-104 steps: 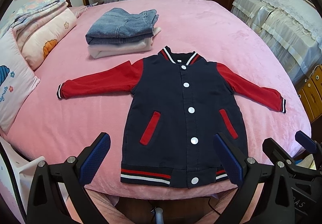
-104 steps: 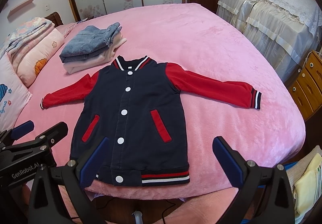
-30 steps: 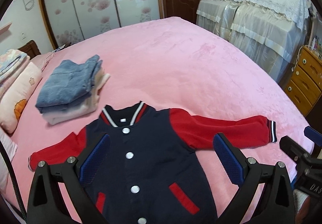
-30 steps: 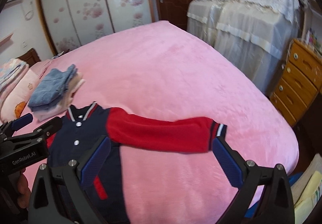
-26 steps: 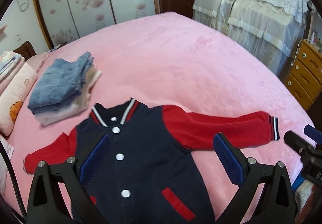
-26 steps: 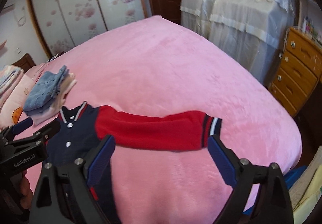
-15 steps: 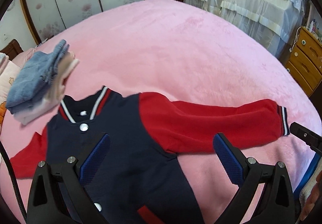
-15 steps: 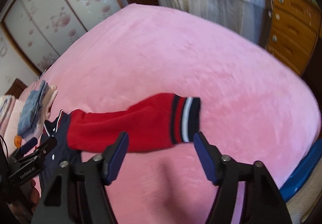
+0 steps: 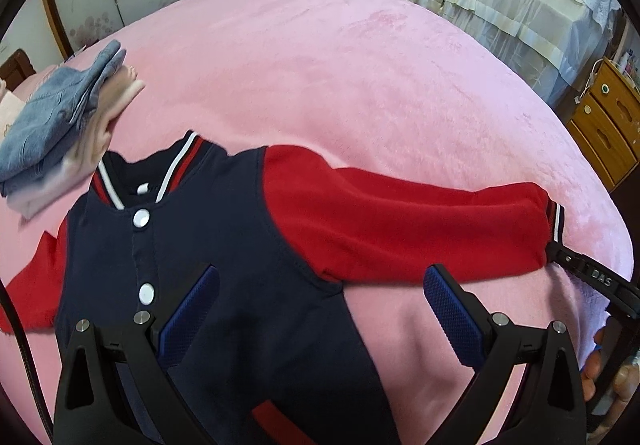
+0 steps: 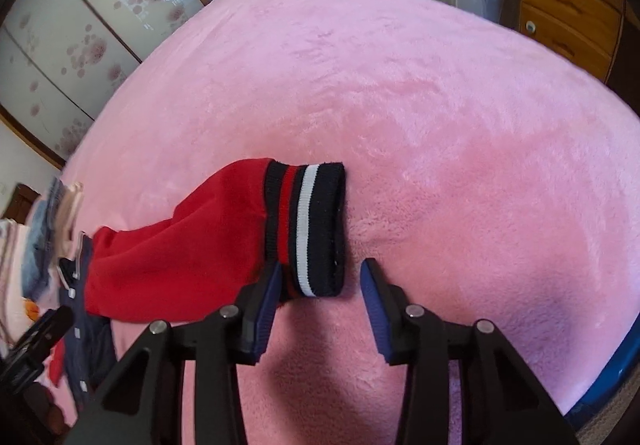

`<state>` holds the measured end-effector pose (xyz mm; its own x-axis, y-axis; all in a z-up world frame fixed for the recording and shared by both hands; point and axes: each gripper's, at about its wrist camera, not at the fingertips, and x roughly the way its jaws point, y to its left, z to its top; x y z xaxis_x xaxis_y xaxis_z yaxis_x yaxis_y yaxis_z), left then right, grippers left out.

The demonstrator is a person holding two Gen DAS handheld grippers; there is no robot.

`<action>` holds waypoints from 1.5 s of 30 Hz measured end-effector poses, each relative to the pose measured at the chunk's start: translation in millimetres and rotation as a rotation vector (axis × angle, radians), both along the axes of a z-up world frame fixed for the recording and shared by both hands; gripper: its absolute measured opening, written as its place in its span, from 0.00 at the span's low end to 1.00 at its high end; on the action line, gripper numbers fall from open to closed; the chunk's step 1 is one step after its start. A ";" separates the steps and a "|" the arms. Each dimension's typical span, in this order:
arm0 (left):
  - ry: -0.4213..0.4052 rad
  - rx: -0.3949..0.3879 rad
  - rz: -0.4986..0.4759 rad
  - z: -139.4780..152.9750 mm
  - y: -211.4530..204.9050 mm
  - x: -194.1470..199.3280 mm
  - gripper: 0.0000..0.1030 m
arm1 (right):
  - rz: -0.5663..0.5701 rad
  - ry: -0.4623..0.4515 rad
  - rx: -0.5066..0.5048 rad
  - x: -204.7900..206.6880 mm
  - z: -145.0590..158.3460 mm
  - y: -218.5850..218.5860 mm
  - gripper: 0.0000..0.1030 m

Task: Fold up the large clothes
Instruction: 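Lift the red sleeve with the right tool and fold it across the jacket body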

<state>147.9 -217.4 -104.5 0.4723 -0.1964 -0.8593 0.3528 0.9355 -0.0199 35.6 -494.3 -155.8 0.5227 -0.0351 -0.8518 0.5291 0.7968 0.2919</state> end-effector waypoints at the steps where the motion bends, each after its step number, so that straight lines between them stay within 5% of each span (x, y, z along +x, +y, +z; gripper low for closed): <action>1: 0.006 -0.007 0.005 1.3 3.6 -2.0 0.98 | 0.004 0.005 -0.019 1.3 -0.4 2.4 0.40; 3: 0.019 -0.022 0.017 2.9 12.4 -4.2 0.98 | 0.016 0.014 -0.046 4.5 -2.4 6.4 0.31; 5: 0.032 -0.037 0.034 5.7 25.1 -6.9 0.98 | 0.039 0.008 -0.028 6.2 -0.9 9.8 0.13; 11: 0.014 -0.054 0.110 23.4 80.8 -14.7 0.98 | 0.103 -0.117 -0.075 5.8 62.1 48.6 0.12; 18: -0.037 -0.100 0.236 41.6 159.5 -14.2 0.98 | 0.455 -0.316 -0.129 38.0 143.7 181.5 0.13; 21: -0.023 -0.113 0.284 36.3 190.0 -10.0 0.98 | 0.598 -0.302 -0.146 57.7 135.4 241.9 0.17; 25: 0.039 -0.152 0.289 15.9 217.6 -2.6 0.98 | 0.716 -0.172 -0.187 78.1 92.3 292.9 0.46; 27: 0.067 -0.171 0.267 7.5 223.4 -0.6 0.95 | 0.724 -0.137 -0.198 75.1 78.2 300.3 0.46; 31: 0.148 -0.265 0.176 -11.9 219.0 6.8 0.74 | 0.680 -0.121 -0.134 60.1 68.7 277.9 0.46; 36: 0.257 -0.459 0.076 -29.2 188.9 18.4 0.70 | 0.594 -0.100 -0.120 40.7 64.4 246.1 0.46; 38: 0.308 -0.513 0.050 -38.8 175.5 23.4 0.61 | 0.565 -0.085 -0.106 34.6 59.2 234.3 0.46; 40: 0.353 -0.555 0.035 -47.5 163.8 26.3 0.51 | 0.535 -0.077 -0.081 29.0 54.5 223.0 0.46; 45: 0.428 -0.615 0.059 -78.2 144.0 35.4 0.48 | 0.488 -0.070 -0.033 22.4 44.0 208.7 0.46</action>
